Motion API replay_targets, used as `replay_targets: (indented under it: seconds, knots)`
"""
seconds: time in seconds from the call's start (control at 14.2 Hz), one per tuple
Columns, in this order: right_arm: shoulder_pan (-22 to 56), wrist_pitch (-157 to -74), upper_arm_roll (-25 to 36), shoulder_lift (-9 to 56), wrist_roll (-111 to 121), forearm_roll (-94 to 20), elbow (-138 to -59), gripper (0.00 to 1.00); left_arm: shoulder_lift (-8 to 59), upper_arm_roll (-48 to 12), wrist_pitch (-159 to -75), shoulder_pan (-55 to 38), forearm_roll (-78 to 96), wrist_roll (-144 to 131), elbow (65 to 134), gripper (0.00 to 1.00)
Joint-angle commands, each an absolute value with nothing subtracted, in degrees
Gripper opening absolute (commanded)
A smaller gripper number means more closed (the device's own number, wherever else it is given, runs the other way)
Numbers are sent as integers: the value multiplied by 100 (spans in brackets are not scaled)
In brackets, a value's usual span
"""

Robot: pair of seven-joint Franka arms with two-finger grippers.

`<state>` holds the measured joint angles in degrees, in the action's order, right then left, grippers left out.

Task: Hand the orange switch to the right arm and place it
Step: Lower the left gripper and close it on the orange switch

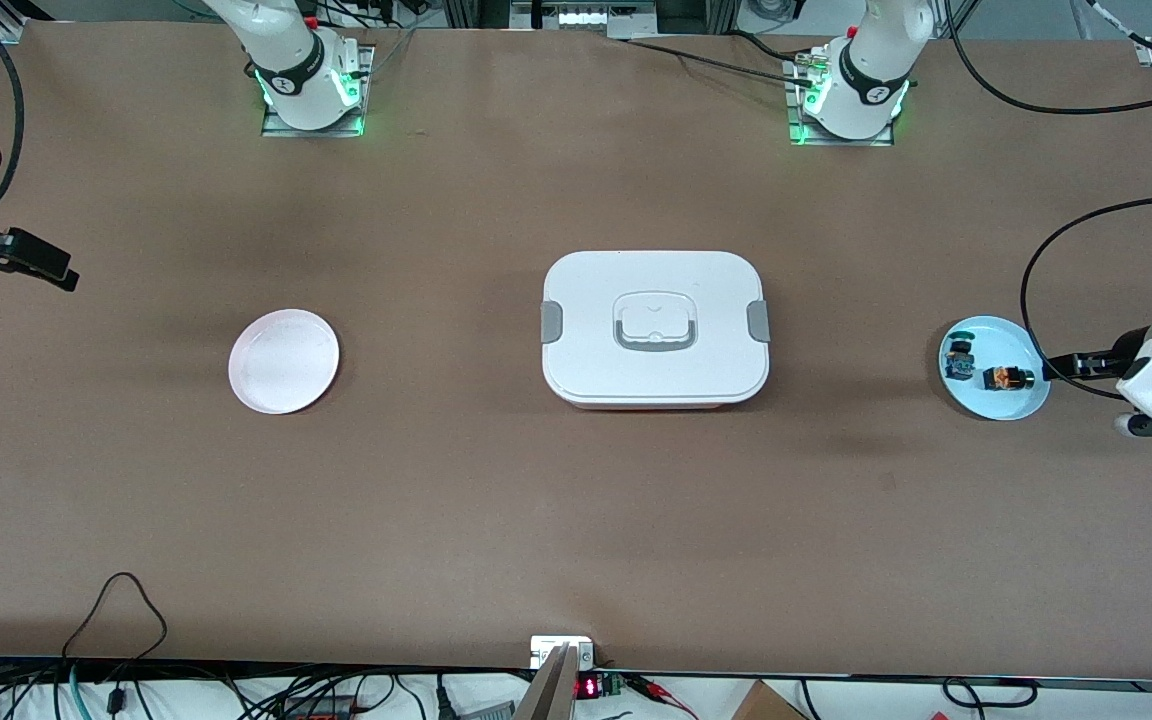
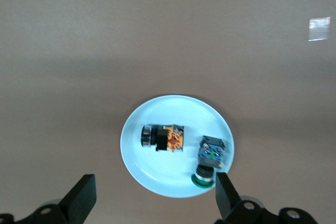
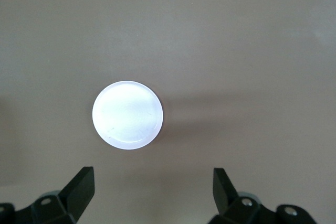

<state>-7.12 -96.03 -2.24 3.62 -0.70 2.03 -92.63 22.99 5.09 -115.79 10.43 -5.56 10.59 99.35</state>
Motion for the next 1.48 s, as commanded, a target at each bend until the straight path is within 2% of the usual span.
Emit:
replay_targets:
  seconds: [0.0, 0.21, 0.35, 0.63, 0.78, 1.41]
  knots:
    - [-695, -9501, -255, 378, 9, 176, -9193, 100, 2040, 404, -12381, 1195, -554, 1230, 10694, 100]
    - [-476, -9081, -272, 369, 61, 202, -9202, 100, 1987, 396, -13486, 1397, -554, 1467, 11467, 100]
    - [-291, -9114, -272, 395, 114, 298, -9193, 100, 1925, 396, -14410, 1406, -571, 1547, 12039, 100]
    - [-211, -9185, -264, 475, 114, 475, -9123, 100, 1960, 387, -15545, 1433, -571, 1573, 12751, 100]
    - [-211, -9106, -264, 422, 97, 440, -9114, 100, 2143, 387, -16090, 1511, -580, 1626, 12850, 100]
    - [-263, -9105, -237, 483, 114, 501, -9123, 100, 2320, 369, -16277, 1644, -580, 1811, 12876, 100]
